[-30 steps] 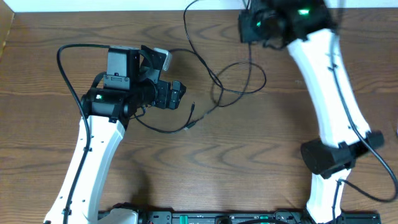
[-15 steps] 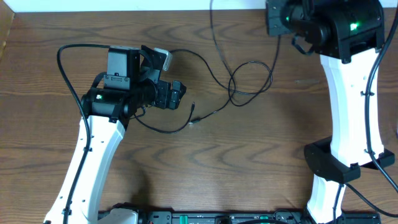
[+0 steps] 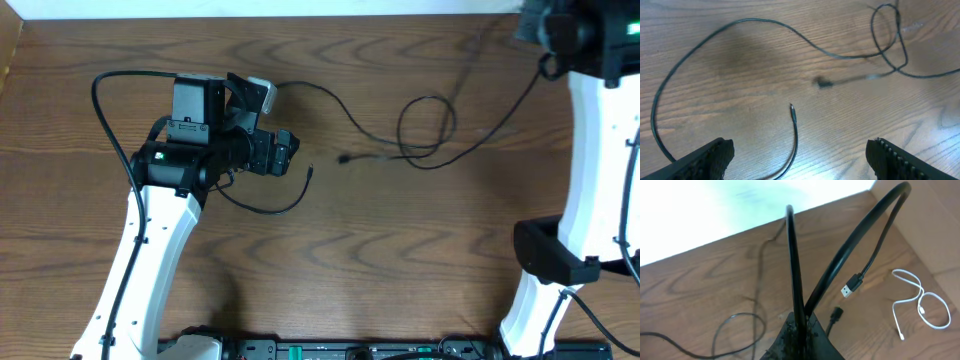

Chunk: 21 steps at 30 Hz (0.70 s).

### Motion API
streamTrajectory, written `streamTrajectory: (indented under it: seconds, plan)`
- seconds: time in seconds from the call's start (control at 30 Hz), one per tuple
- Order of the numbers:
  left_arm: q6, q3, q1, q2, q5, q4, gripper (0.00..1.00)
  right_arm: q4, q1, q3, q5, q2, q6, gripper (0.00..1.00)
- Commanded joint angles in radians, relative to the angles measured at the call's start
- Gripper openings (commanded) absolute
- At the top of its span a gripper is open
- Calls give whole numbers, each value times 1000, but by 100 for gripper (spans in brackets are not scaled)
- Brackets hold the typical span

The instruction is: Untangle cables

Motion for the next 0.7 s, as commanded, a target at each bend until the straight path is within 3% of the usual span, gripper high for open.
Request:
streamTrajectory:
  seconds: [0.0,0.13,0.27,0.47,0.67]
  plan:
    - [3,6,-2,-2,-6,-3,90,-7,-21,18,-67,-34,48,1]
    - [3,6,-2,-2,-6,-3,89,-7,-30,18,-132,-34,40,1]
    - [3,6,-2,-2,-5,-3,72,-7,-29,18,-184,-34,15,1]
    - [2,6,-2,-2,-5,-3,73,-10,-29,16,-300,-34,-14,1]
    - [-5,6,-2,-2,-5,-3,79,-5,-13,-20,-496,-20,-118,1]
